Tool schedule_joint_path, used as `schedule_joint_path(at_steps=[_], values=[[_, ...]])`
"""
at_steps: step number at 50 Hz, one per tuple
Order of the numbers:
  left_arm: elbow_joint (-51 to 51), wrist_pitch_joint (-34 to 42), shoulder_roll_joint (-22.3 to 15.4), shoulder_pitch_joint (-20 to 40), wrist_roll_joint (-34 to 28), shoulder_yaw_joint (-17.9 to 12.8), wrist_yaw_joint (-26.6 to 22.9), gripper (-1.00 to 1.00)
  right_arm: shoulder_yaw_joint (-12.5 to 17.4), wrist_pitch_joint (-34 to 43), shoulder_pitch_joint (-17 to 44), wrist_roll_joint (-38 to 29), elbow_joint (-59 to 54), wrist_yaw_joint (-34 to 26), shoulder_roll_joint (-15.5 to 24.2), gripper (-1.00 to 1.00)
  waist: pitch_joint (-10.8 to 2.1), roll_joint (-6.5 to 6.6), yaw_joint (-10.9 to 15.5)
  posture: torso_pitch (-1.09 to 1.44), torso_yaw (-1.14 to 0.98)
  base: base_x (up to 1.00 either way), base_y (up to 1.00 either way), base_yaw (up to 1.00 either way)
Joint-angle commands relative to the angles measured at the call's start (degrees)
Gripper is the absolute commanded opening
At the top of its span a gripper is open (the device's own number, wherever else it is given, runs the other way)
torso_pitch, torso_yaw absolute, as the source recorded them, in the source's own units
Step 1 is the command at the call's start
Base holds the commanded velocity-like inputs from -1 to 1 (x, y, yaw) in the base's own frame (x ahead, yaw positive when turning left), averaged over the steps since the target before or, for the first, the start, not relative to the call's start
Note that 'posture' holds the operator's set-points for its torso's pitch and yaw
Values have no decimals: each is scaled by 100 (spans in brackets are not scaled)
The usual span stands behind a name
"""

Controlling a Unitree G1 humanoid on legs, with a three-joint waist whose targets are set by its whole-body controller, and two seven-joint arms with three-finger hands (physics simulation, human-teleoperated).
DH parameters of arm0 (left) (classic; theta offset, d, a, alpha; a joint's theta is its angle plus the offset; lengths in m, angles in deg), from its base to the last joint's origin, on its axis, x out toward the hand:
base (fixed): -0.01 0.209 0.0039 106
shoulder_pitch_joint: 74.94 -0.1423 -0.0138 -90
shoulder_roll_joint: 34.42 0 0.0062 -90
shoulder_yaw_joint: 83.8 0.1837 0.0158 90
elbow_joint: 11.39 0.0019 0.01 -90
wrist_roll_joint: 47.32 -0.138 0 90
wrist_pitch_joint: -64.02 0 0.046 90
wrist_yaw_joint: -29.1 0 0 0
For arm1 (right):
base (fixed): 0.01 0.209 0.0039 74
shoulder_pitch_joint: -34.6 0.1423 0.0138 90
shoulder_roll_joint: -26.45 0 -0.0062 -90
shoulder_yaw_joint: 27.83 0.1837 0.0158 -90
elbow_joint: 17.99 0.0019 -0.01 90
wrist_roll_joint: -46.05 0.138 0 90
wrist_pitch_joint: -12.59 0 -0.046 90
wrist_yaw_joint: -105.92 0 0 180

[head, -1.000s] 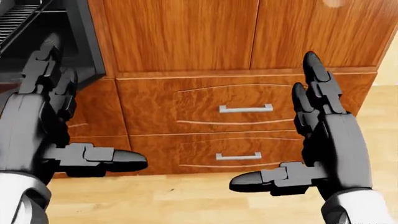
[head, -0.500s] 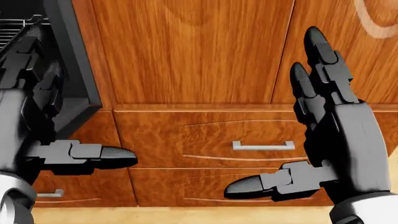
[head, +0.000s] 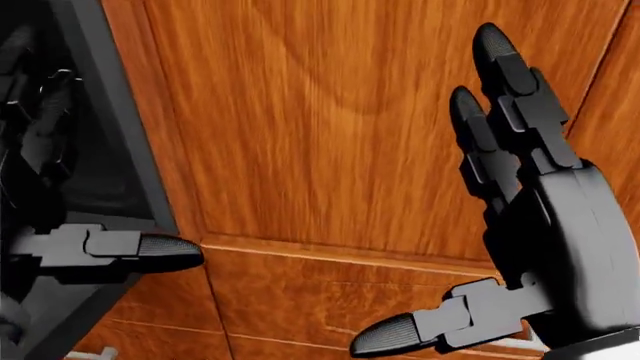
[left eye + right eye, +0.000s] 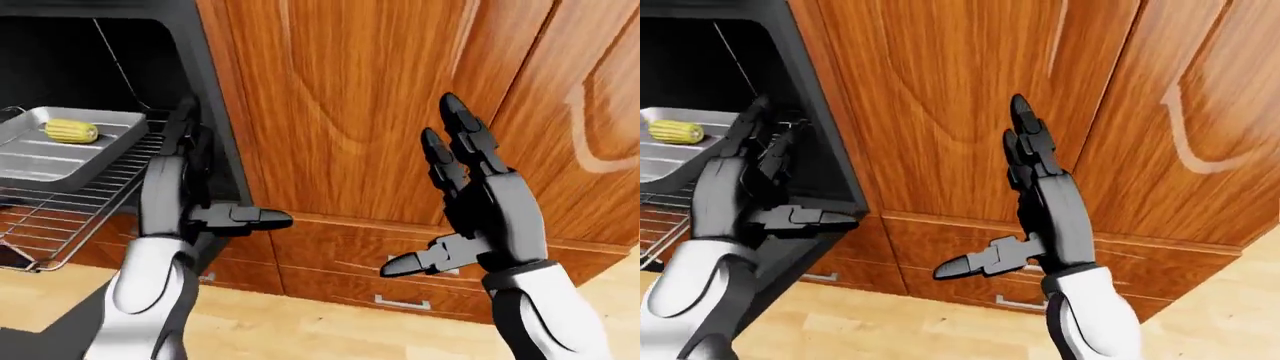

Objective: Pick the corn from the oven and place it on the plate on the counter.

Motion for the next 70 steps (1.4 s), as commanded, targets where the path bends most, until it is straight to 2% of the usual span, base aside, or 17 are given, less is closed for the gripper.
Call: schedule_joint_path(at_steps=[1, 4, 5, 6, 7, 14, 20, 29, 32, 33, 42, 45, 47, 48, 57, 60, 70], values=[[-79, -77, -12, 130, 58, 35, 6, 100, 108, -151, 56, -40, 45, -5, 18, 100, 9, -2, -50, 0, 0, 0, 0, 100], [-105, -15, -23, 177, 64, 68, 41, 100, -2, -145, 108, -33, 45, 42, 42, 100, -49, -468, -123, 0, 0, 0, 0, 100], [-122, 0, -23, 179, 71, 72, 43, 100, -41, -187, 93, -46, 45, 58, 72, 100, -252, -666, -204, 0, 0, 0, 0, 100], [-193, 91, -30, 207, 77, 70, 54, 100, -53, -216, 92, -27, 44, 74, 91, 100, -8, -384, -204, 0, 0, 0, 0, 100], [-210, 119, -33, 219, 78, 73, 61, 100, -68, -228, 88, -15, 44, 88, 101, 100, 19, -425, -215, 0, 0, 0, 0, 100], [-237, 185, -38, 297, 87, 88, 73, 100, -68, 232, 705, 427, 44, 487, 548, 100, 6, -89, -207, 0, 0, 0, 0, 100], [-257, 173, -17, 254, 58, 122, 65, 100, -35, 542, 1063, 1246, 44, 1182, 1047, 100, -138, 455, -163, 0, 0, 0, 0, 100], [-457, 455, -97, 369, 175, -54, 23, 100, -102, 1202, 1550, 861, 45, 972, 935, 100, 117, -242, -79, 0, 0, 0, 0, 100], [-439, 497, -135, 485, 222, -103, 62, 100, -129, 1348, 1724, 833, 45, 937, 981, 100, -62, -598, -132, 0, 0, 0, 0, 100], [-444, 519, -145, 498, 238, -105, 72, 100, -120, 1385, 1753, 832, 45, 927, 980, 100, 97, -484, -165, 0, 0, 0, 0, 100], [-568, 683, -169, 543, 283, -49, 137, 100, -133, 1581, 1850, 705, 45, 852, 958, 100, 77, -35, -180, 0, 0, 0, 0, 100], [-636, 780, -173, 587, 296, -62, 146, 100, -96, 1598, 1870, 663, 45, 789, 915, 100, 50, 254, -201, 0, 0, 0, 0, 100], [-657, 793, -163, 595, 305, -71, 156, 100, -58, 1615, 1901, 724, 44, 816, 922, 100, -189, 647, -157, 0, 0, 0, 0, 100], [-664, 776, -157, 579, 307, -63, 160, 100, -40, 1581, 1882, 776, 44, 845, 912, 100, -3, 460, -116, 0, 0, 0, 0, 100], [-927, 1088, -144, 678, 263, 103, 239, 100, 49, 1380, 1848, 1645, 44, 1476, 1153, 100, 127, -192, -98, 0, 0, 0, 0, 100], [-896, 1110, -122, 735, 240, 89, 214, 100, 107, 1350, 1850, 1987, 45, 1728, 1295, 100, 17, -658, -178, 0, 0, 0, 0, 100], [-829, 1032, -90, 721, 133, 189, 166, 100, 355, 1428, 1942, 2506, 45, 2155, 1431, 100, 103, -102, -279, 0, 0, 0, 0, 84]])
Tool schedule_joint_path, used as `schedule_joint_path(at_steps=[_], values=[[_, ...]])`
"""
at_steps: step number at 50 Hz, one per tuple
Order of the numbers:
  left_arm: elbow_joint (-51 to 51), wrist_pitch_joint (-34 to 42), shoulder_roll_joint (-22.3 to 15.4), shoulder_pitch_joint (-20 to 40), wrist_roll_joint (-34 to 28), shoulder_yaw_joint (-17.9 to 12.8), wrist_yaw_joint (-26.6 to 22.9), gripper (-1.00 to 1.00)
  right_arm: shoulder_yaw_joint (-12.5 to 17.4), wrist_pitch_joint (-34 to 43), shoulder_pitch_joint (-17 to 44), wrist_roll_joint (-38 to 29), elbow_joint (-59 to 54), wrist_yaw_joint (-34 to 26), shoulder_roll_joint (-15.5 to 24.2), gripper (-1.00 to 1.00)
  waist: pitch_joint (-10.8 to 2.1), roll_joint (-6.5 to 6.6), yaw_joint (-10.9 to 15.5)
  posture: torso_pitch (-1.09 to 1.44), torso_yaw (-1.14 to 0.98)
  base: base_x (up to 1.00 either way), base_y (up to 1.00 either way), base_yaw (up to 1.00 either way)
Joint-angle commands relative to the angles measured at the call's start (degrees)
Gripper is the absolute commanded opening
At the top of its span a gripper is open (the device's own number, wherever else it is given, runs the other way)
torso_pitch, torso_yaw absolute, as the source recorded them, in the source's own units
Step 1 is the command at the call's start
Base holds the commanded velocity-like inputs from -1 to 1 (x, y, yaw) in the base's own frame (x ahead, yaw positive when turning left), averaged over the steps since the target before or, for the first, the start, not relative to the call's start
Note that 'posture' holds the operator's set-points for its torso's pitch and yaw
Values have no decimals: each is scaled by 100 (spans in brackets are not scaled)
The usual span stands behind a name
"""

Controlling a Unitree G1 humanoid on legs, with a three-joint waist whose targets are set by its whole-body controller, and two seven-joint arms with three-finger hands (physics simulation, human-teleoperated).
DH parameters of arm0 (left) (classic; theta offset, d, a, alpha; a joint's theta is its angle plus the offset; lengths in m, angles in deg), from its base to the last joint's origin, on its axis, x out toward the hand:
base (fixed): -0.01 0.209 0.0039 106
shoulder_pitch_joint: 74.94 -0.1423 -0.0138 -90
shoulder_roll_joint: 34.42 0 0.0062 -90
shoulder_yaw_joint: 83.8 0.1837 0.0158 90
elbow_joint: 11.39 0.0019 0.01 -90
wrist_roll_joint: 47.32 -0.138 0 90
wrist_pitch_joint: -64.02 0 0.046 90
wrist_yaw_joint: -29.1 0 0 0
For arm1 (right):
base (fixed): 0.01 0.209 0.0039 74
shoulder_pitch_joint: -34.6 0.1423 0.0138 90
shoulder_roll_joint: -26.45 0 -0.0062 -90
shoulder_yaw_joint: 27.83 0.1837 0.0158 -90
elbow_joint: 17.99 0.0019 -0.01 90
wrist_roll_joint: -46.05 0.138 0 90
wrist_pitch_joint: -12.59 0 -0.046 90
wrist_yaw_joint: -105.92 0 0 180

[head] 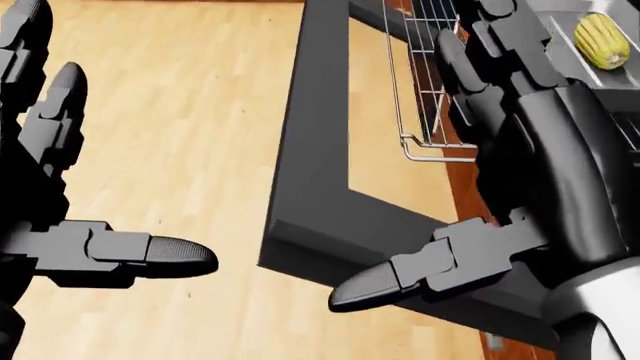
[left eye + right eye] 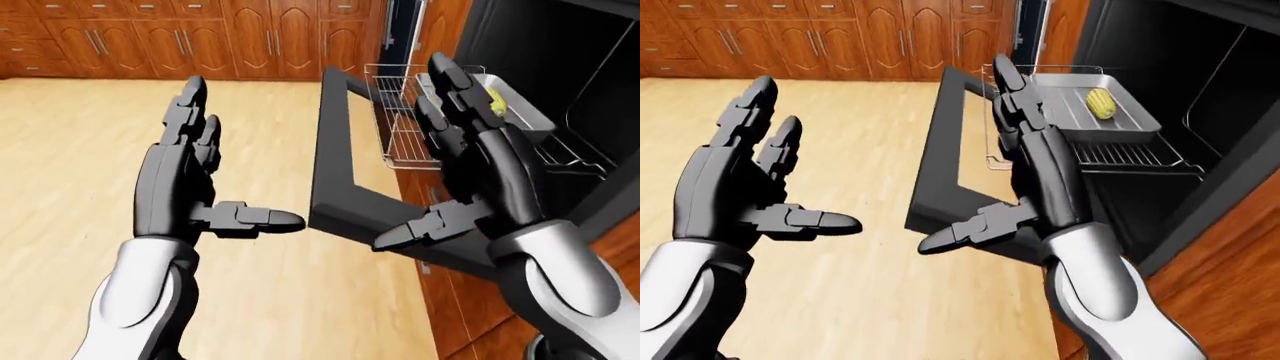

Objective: Pick the corn from the oven and place it on the plate on the counter.

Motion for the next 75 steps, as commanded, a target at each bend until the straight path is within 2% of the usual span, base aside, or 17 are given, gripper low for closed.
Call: schedule_joint_path(at_steps=[1, 2, 3, 4, 15, 19, 20, 29, 33, 34, 42, 47, 53, 59, 65, 71, 75], values=[[-51, -79, -15, 177, -28, 41, -9, 100, 247, -102, 94, 3, 116, 89, 39, 100, -71, -8, -88, 0, 0, 0, 0, 0], [-77, -15, -14, 221, -38, 50, -5, 100, 291, -95, 116, 70, 116, 130, 59, 100, -176, 138, -116, 0, 0, 32, -15, 0], [-110, 53, -3, 264, -42, 45, 0, 100, 321, -89, 149, 194, 116, 220, 113, 100, -94, 502, -94, 0, 0, 46, -30, 0], [-130, 63, 2, 260, -61, 90, 12, 100, 351, -112, 155, 303, 116, 290, 183, 100, 102, 373, -69, 0, 0, 48, -29, 0], [-101, 75, 72, 320, -231, 211, -39, 100, 490, -303, 190, 1145, 116, 888, 727, 100, -2, -47, 169, 0, 0, 49, -27, 0], [-144, 151, 57, 374, -218, 158, -68, 100, 494, -220, 215, 1013, 116, 816, 573, 100, -127, -613, 192, 0, 0, 50, -25, 0], [-145, 178, 43, 395, -205, 155, -77, 100, 486, -203, 246, 1033, 116, 851, 564, 100, -61, -463, 146, 0, 0, 49, -25, 0], [-145, 355, -165, 594, 136, -338, -125, 100, 369, 124, 627, 829, 116, 885, 268, 100, 3, -253, 47, 0, 0, 17, -5, 0], [-145, 331, -233, 574, 283, -419, -57, 100, 276, 285, 740, 446, 116, 660, 61, 100, -134, 220, 1, 0, 0, 0, 0, 0], [-145, 343, -252, 582, 303, -465, -67, 100, 280, 288, 725, 323, 116, 557, 2, 100, -107, -54, -12, 0, 0, 0, 0, 0], [-145, 482, -466, 742, 805, -638, 250, 100, 376, 342, 818, 293, 116, 487, -73, 100, 9, 161, 14, 0, 0, 0, 0, 0], [-145, 509, -615, 786, 1246, -732, 560, 100, 499, 435, 936, 578, 116, 674, -67, 100, 54, -226, 64, 0, 0, 0, 0, 0], [-145, 353, -735, 616, 1624, -729, 872, 100, 411, 301, 817, 602, 116, 735, 5, 100, -63, 290, -26, 0, 0, 0, -13, 0], [-145, 383, -777, 642, 1741, -815, 922, 100, 357, 334, 807, 330, 116, 535, -103, 100, -133, 140, -71, 0, 0, 0, -1, 0], [-145, 320, -829, 589, 1916, -783, 1082, 100, 345, 274, 749, 199, 116, 428, -138, 100, -238, 254, -33, 0, 0, 6, -15, 0], [-145, 305, -825, 566, 1888, -812, 1030, 100, 321, 285, 785, 125, 116, 397, -199, 100, -142, -254, 91, 0, 0, 6, -9, 0], [-145, 289, -855, 544, 1954, -851, 1061, 100, 322, 374, 875, 115, 116, 420, -228, 100, -27, -71, 25, 0, 0, 0, 0, 0]])
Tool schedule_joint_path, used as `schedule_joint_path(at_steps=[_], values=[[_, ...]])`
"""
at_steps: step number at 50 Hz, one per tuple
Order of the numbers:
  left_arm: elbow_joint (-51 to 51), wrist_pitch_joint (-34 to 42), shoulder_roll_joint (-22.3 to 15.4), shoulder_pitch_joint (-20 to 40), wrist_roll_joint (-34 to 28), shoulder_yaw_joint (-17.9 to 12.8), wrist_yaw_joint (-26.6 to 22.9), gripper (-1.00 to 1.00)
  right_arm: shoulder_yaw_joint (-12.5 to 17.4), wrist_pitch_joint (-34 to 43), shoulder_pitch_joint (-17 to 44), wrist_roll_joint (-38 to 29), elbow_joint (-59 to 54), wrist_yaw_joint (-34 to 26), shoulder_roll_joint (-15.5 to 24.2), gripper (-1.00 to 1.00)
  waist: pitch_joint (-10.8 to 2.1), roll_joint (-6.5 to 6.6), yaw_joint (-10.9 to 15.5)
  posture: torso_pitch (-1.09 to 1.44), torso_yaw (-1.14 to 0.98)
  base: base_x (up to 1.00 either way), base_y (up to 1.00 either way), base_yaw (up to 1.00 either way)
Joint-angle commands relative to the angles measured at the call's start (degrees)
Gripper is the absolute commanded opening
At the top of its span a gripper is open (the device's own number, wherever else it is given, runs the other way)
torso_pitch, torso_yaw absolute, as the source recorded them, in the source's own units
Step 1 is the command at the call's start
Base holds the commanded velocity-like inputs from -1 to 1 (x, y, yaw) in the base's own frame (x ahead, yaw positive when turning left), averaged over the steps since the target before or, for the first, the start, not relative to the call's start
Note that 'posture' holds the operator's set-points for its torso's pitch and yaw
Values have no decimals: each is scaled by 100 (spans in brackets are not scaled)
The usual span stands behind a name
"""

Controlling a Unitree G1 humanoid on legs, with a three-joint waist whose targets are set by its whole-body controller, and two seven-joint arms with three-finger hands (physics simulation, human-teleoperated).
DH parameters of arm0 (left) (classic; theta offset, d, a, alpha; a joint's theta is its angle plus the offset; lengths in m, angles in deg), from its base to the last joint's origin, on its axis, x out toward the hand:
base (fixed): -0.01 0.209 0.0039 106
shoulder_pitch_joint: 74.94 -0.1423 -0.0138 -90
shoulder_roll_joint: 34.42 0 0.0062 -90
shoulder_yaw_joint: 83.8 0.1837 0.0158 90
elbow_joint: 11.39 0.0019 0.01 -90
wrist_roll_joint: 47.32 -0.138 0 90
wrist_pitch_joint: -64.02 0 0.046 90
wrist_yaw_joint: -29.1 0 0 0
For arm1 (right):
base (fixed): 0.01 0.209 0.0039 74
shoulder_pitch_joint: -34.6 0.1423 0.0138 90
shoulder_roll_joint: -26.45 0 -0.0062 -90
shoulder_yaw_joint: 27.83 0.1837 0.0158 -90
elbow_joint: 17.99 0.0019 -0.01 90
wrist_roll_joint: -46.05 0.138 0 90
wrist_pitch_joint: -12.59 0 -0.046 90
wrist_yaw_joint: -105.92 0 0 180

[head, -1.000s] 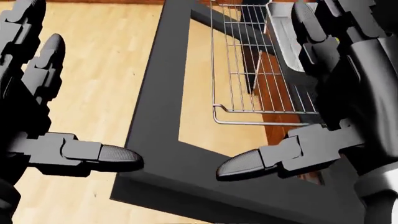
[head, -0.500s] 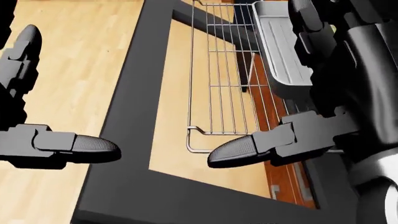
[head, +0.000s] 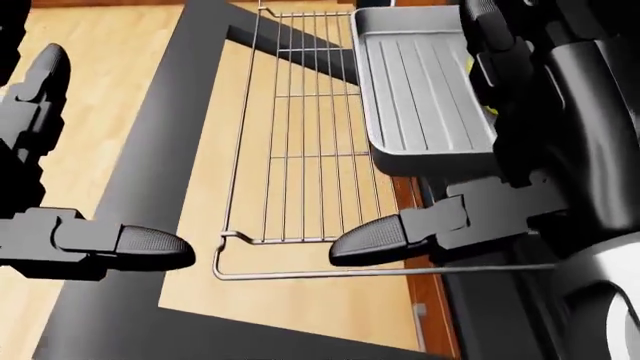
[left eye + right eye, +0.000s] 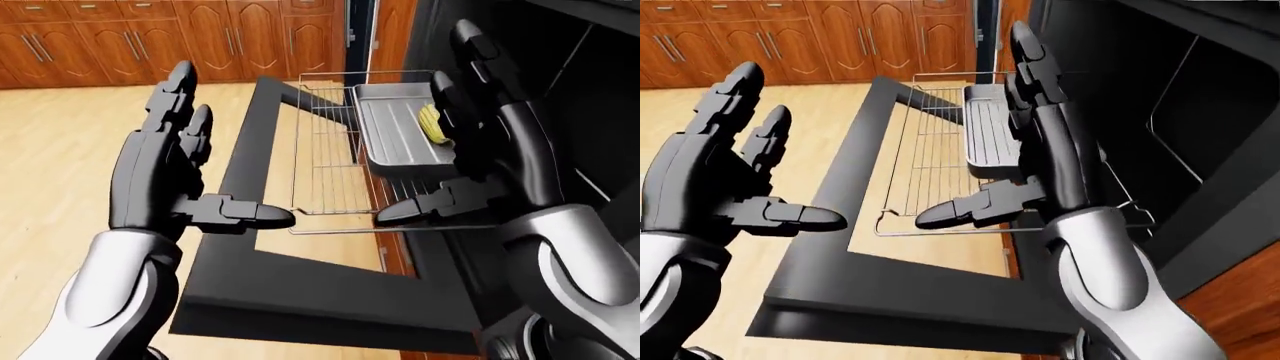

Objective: Pick the corn from the oven and place it on the plate on the counter.

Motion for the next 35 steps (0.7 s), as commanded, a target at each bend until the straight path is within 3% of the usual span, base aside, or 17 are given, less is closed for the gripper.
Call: schedule_joint_path(at_steps=[1, 3, 5, 11, 14, 15, 17, 20, 21, 22, 24, 26, 35], values=[[-100, -186, -86, 126, -21, -141, 81, 100, 33, -96, 223, -9, 114, -15, -1, 100, -149, -10, 21, 0, 0, 0, 0, 0], [-100, -143, -108, 169, 32, -191, 100, 100, 85, 38, 360, -20, 114, -22, -42, 100, -156, 189, -25, 0, 0, 0, 0, 0], [-100, -159, -140, 158, 94, -195, 146, 100, 113, 126, 436, -81, 114, -20, -106, 100, -128, 116, -35, 0, 0, 0, 0, 0], [-100, -208, -225, 108, 281, -251, 253, 100, 198, 521, 865, -520, -37, -231, -271, 100, -210, 68, -46, 0, 0, 0, 0, 0], [-100, -235, -244, 77, 297, -246, 263, 100, 69, 549, 1015, -768, -194, -319, -341, 100, -220, 69, -44, 0, 0, 0, 0, 0], [-100, -218, -251, 93, 308, -275, 252, 100, 51, 540, 1064, -847, -237, -373, -348, 100, -378, 88, -46, 0, 0, 16, 0, 0], [-100, -172, -279, 134, 356, -361, 234, 100, 3, 525, 1199, -993, -349, -469, -383, 100, -129, 119, -51, 0, 0, 29, 0, 0], [-100, -203, -297, 96, 369, -379, 228, 100, -23, 529, 1266, -1191, -430, -558, -502, 100, -75, 167, -63, 0, 0, 29, 0, 0], [-100, -202, -306, 98, 387, -389, 233, 100, -35, 566, 1354, -1263, -481, -575, -493, 100, 61, 153, -61, 0, 0, 0, 0, 0], [-100, -218, -299, 79, 354, -391, 202, 100, -26, 577, 1427, -1323, -555, -608, -497, 100, -135, 144, -66, 0, 0, 0, 0, 0], [-100, -229, -286, 63, 289, -392, 143, 100, -69, 666, 1554, -1444, -645, -655, -497, 100, -229, 139, -68, 0, 0, 0, 0, 0], [-100, -200, -301, 85, 334, -481, 129, 100, -138, 897, 1763, -1603, -803, -723, -418, 100, -263, 133, -68, 0, 0, 0, 0, 0], [-100, -309, -641, -44, 1144, -728, 639, 100, -331, 1283, 2745, -2488, -1909, -1272, 194, 100, -191, 134, -83, 0, 0, 0, 0, 0]])
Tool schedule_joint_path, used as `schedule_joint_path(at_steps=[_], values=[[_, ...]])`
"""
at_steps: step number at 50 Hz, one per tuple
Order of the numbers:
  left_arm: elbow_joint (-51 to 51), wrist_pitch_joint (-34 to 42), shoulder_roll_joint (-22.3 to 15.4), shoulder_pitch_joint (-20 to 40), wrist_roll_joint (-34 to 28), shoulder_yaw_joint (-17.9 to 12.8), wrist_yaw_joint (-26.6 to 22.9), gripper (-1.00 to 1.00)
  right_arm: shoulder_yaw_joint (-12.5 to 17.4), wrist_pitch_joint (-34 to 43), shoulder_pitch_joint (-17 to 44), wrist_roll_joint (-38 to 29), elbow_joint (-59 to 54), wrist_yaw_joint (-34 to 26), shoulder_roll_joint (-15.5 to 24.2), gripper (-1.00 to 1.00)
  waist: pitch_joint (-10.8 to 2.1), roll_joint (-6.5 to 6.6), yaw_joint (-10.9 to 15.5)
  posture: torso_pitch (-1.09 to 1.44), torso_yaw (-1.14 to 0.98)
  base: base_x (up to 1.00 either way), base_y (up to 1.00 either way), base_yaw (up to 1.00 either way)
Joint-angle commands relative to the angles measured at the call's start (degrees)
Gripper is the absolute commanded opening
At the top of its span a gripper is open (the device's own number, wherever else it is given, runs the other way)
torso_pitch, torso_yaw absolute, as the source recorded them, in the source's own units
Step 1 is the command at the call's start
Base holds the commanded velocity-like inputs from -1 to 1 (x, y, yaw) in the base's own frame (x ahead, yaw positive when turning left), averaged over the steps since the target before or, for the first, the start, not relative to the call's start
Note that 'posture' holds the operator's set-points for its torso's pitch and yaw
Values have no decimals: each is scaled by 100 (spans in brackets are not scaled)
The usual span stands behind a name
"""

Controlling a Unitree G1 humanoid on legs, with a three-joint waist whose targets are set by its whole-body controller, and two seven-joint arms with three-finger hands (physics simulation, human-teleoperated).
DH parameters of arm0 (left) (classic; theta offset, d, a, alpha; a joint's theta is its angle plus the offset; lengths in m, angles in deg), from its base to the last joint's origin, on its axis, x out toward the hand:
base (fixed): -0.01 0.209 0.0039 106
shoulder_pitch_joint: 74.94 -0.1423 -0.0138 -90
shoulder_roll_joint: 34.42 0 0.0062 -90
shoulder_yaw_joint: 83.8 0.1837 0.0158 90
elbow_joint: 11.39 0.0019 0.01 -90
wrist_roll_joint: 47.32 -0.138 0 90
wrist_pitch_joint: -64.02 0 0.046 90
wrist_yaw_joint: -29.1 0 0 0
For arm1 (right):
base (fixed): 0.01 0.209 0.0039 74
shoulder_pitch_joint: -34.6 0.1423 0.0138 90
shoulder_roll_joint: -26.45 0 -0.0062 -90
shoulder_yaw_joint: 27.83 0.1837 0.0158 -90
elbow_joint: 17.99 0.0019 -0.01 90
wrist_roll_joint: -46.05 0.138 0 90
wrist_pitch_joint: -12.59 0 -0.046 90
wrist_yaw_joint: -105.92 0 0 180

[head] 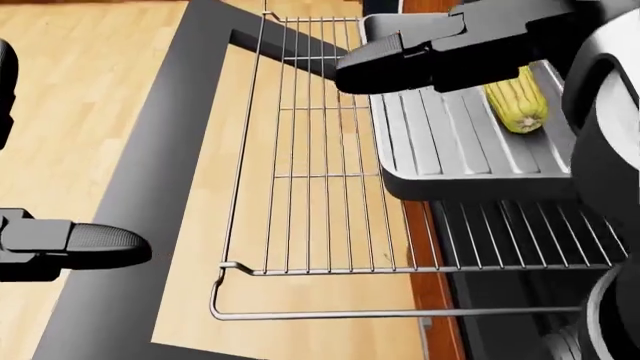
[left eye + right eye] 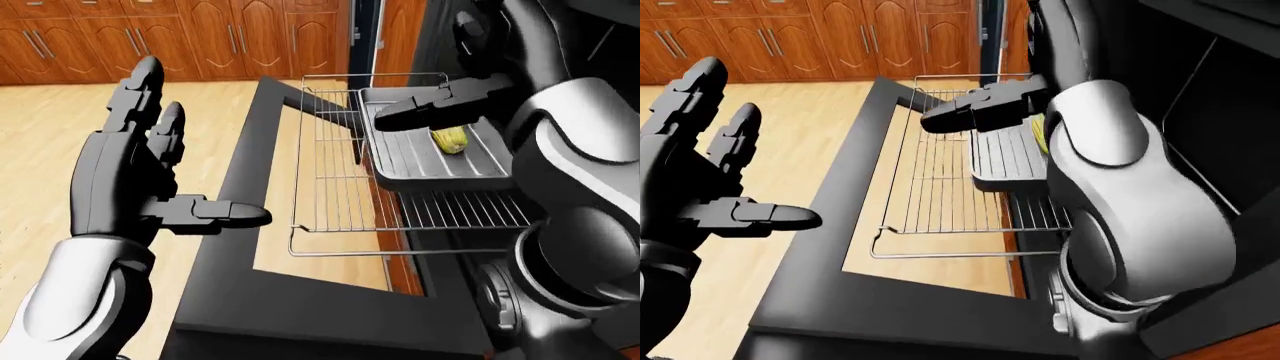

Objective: Pick the corn from the oven and place it on the plate on the counter.

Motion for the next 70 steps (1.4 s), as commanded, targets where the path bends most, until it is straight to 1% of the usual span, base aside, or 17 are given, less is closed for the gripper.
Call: schedule_joint_path(at_steps=[1, 4, 10, 15, 19, 21, 25, 26, 28, 30, 35, 39, 46, 56, 62, 64, 70], values=[[-82, -223, -114, 100, 220, -67, 168, 100, -11, -231, 245, -389, -198, -153, 136, 100, -128, 19, -10, 0, 0, 0, 0, 0], [-82, -289, -189, 39, 363, -66, 282, 100, -126, -584, 296, -799, -795, -374, 185, 100, -121, 29, -13, 0, 0, 0, 0, 0], [-82, -311, -128, 26, 217, 15, 214, 100, -375, -1088, 288, -1736, -1686, -820, 98, 100, -129, 49, -18, 0, 0, 0, 0, 0], [38, -650, 42, -250, -382, 350, -143, 100, -228, -2118, 817, -2343, -3438, -991, -290, 100, -122, 98, -35, 0, 0, 0, 0, 0], [47, -637, 116, -236, -656, 260, -462, 100, -52, -3054, 1350, -2498, -5028, -877, -478, 100, -143, 131, -46, 0, 0, 0, 0, 0], [-41, -546, 193, -235, -701, 203, -552, 100, -91, -3402, 1621, -2621, -5918, -775, -471, 100, -146, 139, -61, 0, 0, 0, 0, 0], [64, -598, 189, -210, -835, 73, -787, 100, -91, -3879, 2136, -2787, -7022, -637, -444, 100, -157, 141, -58, 0, 0, 0, 0, 0], [58, -585, 191, -209, -849, 44, -825, 100, 0, -3948, 2212, -2749, -7208, -589, -464, 100, -161, 143, -56, 0, 0, 0, 0, 0], [68, -578, 178, -202, -883, -7, -902, 100, -23, -3957, 2305, -2829, -7580, -573, -411, 100, -161, 146, -46, 0, 0, 0, 0, 0], [21, -459, 196, -135, -849, -89, -920, 100, 18, -3941, 2341, -2870, -7772, -526, -361, 100, -159, 141, -37, 0, 0, 0, 0, 0], [85, -699, 131, -227, -1029, -17, -1078, 100, 159, -4185, 2136, -2759, -8063, -342, -251, 100, -161, 100, -6, 0, 0, 0, 0, 0], [-39, -562, 129, -163, -1081, -32, -1132, 100, 145, -4354, 2052, -2696, -8346, -160, -252, 100, -186, 87, 3, 0, 0, 0, 0, 0], [90, -622, 89, -173, -1046, -369, -1358, 100, 121, -4520, 2019, -2736, -8907, 111, -250, 100, -194, 107, 5, 0, 0, 0, 0, 0], [49, -622, -42, -182, -882, -513, -1423, 100, 116, -4577, 2087, -2727, -9123, 197, -184, 100, -205, 105, 13, 0, 0, 0, 0, 0], [-13, -687, -165, -148, -779, -571, -1424, 100, 125, -4450, 2046, -2746, -9017, 180, -165, 100, -133, 95, 18, 3, 0, 0, 0, 0], [-77, -471, -270, 9, -502, -718, -1282, 100, 128, -4462, 2064, -2747, -9058, 194, -161, 100, -102, 97, 18, 5, 0, 0, 0, 0], [-82, -442, -479, 61, -121, -796, -1003, 100, 107, -4438, 2127, -2793, -9093, 165, -125, 100, 44, 115, 5, 9, 0, 0, 0, 0]])
